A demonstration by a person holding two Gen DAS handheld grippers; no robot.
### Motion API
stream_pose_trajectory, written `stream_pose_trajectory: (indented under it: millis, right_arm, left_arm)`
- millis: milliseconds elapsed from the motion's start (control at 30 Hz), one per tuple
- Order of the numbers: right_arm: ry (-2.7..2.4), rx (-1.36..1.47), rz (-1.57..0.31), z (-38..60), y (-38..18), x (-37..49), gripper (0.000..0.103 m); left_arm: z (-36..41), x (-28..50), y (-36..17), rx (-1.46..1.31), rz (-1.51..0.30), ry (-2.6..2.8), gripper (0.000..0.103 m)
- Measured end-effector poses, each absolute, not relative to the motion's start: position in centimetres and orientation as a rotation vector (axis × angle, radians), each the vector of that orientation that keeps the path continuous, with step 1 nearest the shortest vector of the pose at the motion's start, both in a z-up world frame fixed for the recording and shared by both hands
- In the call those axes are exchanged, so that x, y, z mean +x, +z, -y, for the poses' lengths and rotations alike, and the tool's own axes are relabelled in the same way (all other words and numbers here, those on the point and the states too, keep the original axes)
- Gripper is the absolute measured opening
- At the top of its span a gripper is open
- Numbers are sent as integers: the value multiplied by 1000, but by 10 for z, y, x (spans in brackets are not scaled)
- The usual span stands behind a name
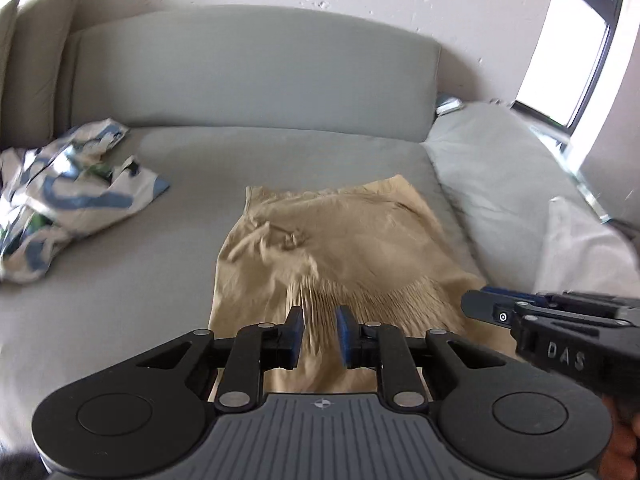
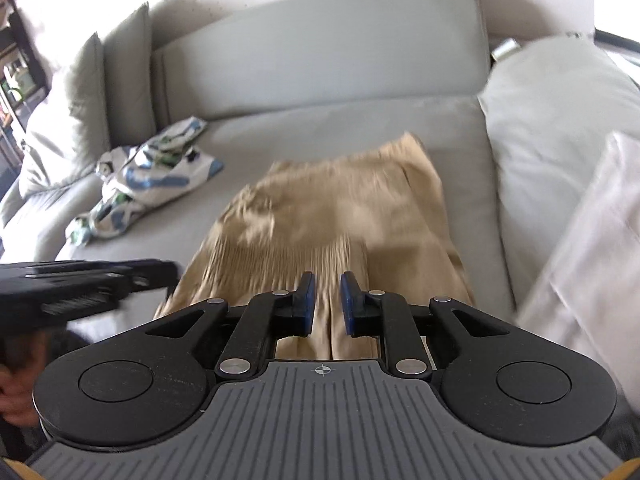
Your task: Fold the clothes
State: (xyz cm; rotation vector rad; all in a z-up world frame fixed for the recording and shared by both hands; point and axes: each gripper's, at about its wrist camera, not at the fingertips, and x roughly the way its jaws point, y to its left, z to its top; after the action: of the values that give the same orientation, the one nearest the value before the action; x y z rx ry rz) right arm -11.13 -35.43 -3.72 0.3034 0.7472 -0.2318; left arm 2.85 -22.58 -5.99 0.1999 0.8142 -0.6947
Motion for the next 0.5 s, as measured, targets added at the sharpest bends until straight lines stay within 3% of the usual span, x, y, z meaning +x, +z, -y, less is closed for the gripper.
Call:
stream_pose_trajectory:
  millis: [67,167,300,333,367,400,433,500]
  right_arm:
    - [-239,277,-734,356,-44,-91,25]
    - [-263,248,-899,366,-90,-58,29]
    - [-233,360,-913,384,-74,-57,30]
    - [-214,410,-899,390,-60,-64,35]
    - [-194,462,-879,396,-45,-73,35]
    - [-171,512,-852,403,-30,-83,42]
    - [-147,562,-825,411,-16,-93,49]
    - [-133,622,-796,426,4,-105,51]
  left_arm:
    - [242,45,-89,260,-881,-640,22]
    - [241,58,-109,245,-929,-639,34]
    - [223,59,-72,208,-999,-673,31]
    - [213,57,-57,180,-1015,-698,32]
    - [202,54,-42,145,-1020,-733,40]
    - [193,52,-29,108,-1021,-772,44]
    - [187,52,-17,76,-1017,-810,45]
    - [186,59,-1,24,-1004,-843,47]
